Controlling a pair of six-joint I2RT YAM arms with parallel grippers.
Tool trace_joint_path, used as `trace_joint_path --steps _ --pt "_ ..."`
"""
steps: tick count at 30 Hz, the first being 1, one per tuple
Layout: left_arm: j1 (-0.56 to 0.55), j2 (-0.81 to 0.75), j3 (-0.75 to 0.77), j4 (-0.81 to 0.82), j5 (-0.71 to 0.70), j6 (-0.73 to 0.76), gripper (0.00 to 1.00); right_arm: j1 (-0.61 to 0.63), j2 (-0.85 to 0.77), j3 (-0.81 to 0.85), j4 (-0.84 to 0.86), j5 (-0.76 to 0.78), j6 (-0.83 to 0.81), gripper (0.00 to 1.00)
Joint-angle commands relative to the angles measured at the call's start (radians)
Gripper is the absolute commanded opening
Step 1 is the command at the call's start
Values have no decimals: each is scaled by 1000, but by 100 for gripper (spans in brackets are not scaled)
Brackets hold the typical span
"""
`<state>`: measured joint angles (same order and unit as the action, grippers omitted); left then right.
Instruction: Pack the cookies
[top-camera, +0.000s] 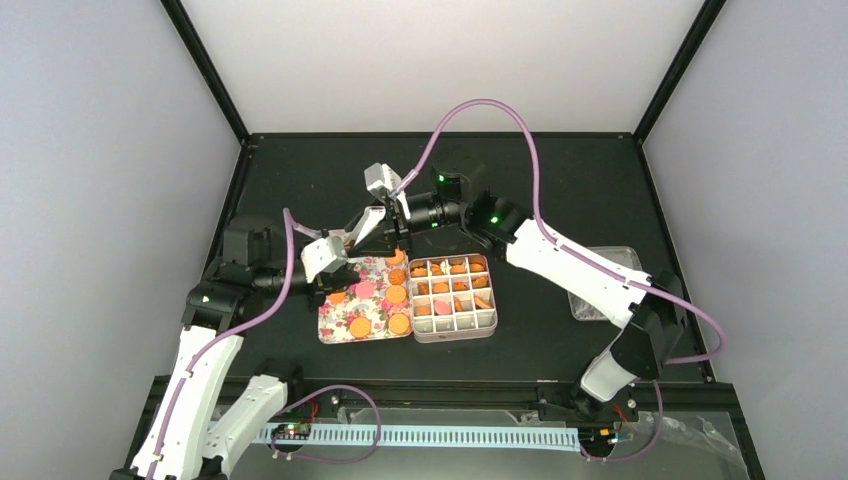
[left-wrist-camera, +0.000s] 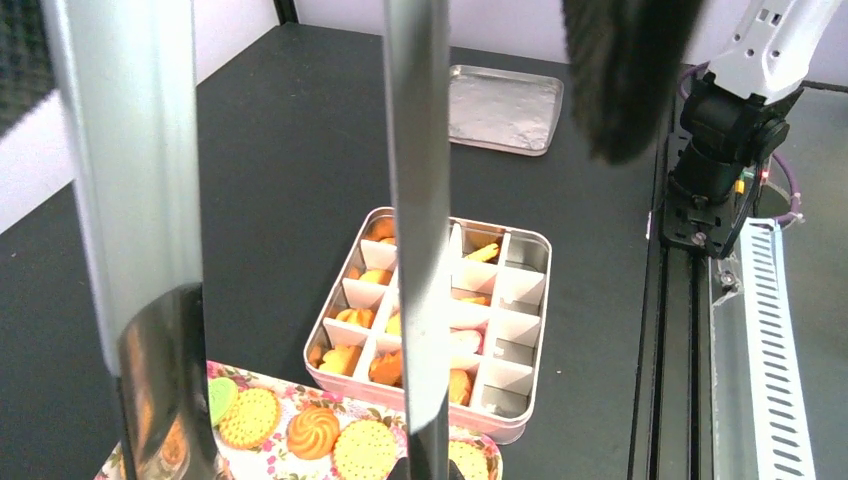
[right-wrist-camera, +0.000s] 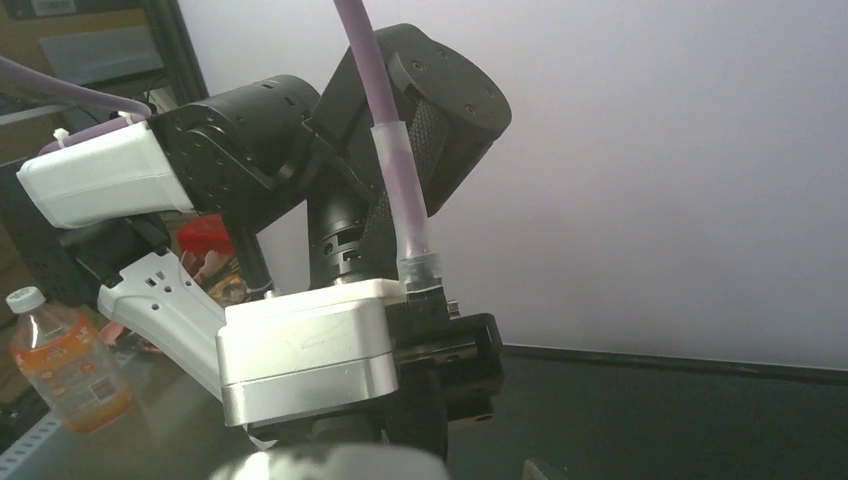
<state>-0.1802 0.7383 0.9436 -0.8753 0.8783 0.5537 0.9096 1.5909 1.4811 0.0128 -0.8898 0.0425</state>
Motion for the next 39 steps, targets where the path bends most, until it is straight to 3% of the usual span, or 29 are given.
trace_joint_path --steps 1,9,11,16,23,25,29,33,39 --pt "5 -4 23 12 -54 -8 2 12 16 44 -96 -78 -40 49" --pt "5 -11 16 57 -108 -26 1 15 13 25 -114 -53 -62 53" --pt "5 -11 14 60 -117 -25 2 16 18 33 -121 -54 -65 50" --pt "5 -14 11 67 -136 -18 2 16 29 55 -154 -30 -81 30" --pt "5 -25 -42 114 -250 -3 6 19 17 0 -76 42 -52 35" --pt "5 -25 -61 125 -278 0 12 25 2 -46 -8 84 -42 35" --pt "7 -14 -58 91 -301 12 40 31 -12 -132 135 152 -9 35" --pt "46 -2 -6 -58 -269 78 59 32 -12 -162 133 217 -48 35" --pt "326 31 -6 -214 -153 320 73 32 12 -208 136 291 -87 35"
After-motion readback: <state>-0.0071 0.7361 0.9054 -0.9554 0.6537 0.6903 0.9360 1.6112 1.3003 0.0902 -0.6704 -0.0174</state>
